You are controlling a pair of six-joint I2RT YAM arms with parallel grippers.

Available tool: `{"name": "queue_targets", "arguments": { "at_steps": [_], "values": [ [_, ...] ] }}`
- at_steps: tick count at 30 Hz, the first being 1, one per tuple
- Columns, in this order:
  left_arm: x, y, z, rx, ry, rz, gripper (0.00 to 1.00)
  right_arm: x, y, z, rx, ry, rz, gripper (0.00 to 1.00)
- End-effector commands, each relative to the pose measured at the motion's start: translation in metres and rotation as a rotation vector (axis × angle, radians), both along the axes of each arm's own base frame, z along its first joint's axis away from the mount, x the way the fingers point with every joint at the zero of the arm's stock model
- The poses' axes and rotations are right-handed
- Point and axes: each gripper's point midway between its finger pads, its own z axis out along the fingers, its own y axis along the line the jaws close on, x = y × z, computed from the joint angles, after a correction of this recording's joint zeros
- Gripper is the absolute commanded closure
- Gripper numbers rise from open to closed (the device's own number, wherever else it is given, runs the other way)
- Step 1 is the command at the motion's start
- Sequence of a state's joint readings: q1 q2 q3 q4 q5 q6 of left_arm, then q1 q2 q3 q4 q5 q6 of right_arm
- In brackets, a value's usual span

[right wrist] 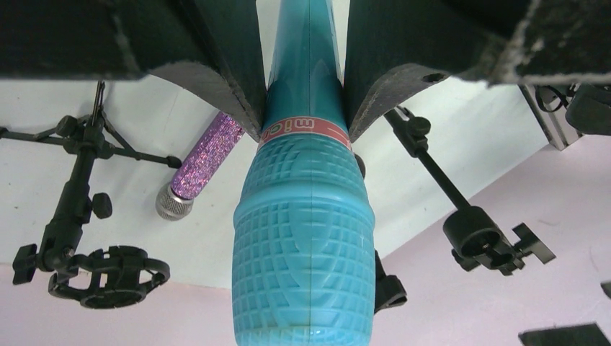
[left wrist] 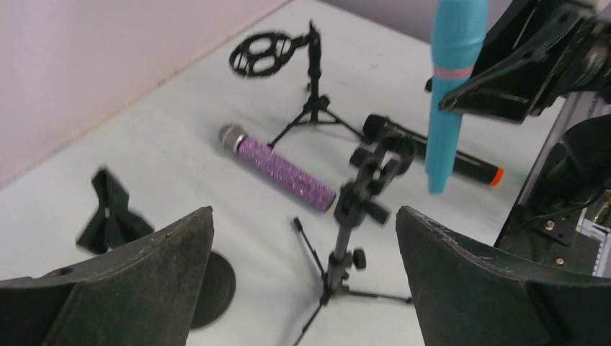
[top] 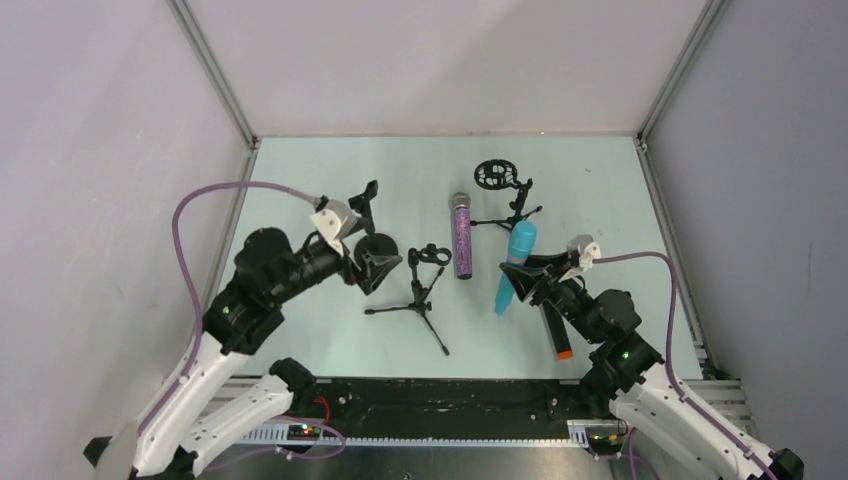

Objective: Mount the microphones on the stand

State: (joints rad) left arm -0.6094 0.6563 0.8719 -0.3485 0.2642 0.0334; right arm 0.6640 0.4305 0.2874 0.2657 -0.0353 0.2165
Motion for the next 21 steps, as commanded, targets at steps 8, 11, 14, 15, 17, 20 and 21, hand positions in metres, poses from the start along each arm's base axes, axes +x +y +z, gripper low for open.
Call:
{"name": "queue_targets", "arguments": {
  "at_steps": [8,11,14,15,17,20,21],
  "values": [
    [0.02,-0.044,0.084,-0.019,-0.212,-0.182,0.0,-0.006,0.013,0.092,0.105,-0.171,0.079,1.0],
    [0.028,-0.047,0.087,-0.015,-0.212,-0.168,0.0,-0.005,0.023,0.115,0.124,-0.19,0.123,1.0],
    [0.038,-0.05,0.077,-0.006,-0.188,-0.148,0.0,-0.005,0.034,0.133,0.153,-0.176,0.168,1.0],
    [0.04,-0.05,0.07,0.002,-0.179,-0.142,0.0,-0.009,0.035,0.146,0.167,-0.194,0.191,1.0],
    [0.042,-0.052,0.062,0.006,-0.174,-0.146,0.0,-0.015,0.039,0.163,0.186,-0.22,0.229,1.0],
    [0.037,-0.056,0.055,0.008,-0.191,-0.185,0.0,-0.022,0.038,0.184,0.214,-0.273,0.253,1.0],
    [0.033,-0.057,0.051,0.013,-0.195,-0.21,0.0,-0.025,0.037,0.192,0.222,-0.292,0.258,1.0]
  ]
}}
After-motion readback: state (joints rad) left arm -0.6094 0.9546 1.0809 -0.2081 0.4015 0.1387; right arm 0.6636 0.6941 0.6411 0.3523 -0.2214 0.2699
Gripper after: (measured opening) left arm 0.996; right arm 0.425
